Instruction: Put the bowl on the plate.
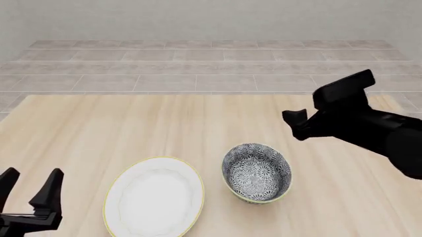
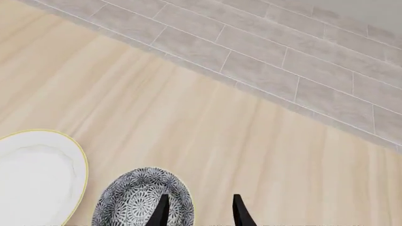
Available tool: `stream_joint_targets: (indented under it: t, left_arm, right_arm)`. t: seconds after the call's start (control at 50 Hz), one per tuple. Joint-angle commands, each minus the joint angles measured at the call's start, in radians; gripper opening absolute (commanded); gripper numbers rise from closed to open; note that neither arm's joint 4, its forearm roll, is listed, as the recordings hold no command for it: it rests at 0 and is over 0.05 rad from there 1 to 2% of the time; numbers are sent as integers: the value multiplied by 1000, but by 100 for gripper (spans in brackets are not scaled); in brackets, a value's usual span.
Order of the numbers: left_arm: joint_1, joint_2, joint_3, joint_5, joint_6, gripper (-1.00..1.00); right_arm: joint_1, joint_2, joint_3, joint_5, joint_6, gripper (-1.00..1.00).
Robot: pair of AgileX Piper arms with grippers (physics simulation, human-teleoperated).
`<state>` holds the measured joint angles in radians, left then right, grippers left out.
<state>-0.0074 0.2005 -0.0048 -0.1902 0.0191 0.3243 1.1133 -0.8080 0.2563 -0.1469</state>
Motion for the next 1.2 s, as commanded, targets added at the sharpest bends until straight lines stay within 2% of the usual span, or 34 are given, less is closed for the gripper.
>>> stream_joint_targets:
  t: [0.02,0.48,1.2]
  left_arm:
    - [0,55,4,-58,2,100]
    - [-2,45,4,-46,4,100]
    - [0,34,4,-33,5,100]
  right_arm:
    - [0,58,9,-18,-5,100]
    - [-4,82,70,-34,-18,100]
    - [-3,191,144,-143,-6,100]
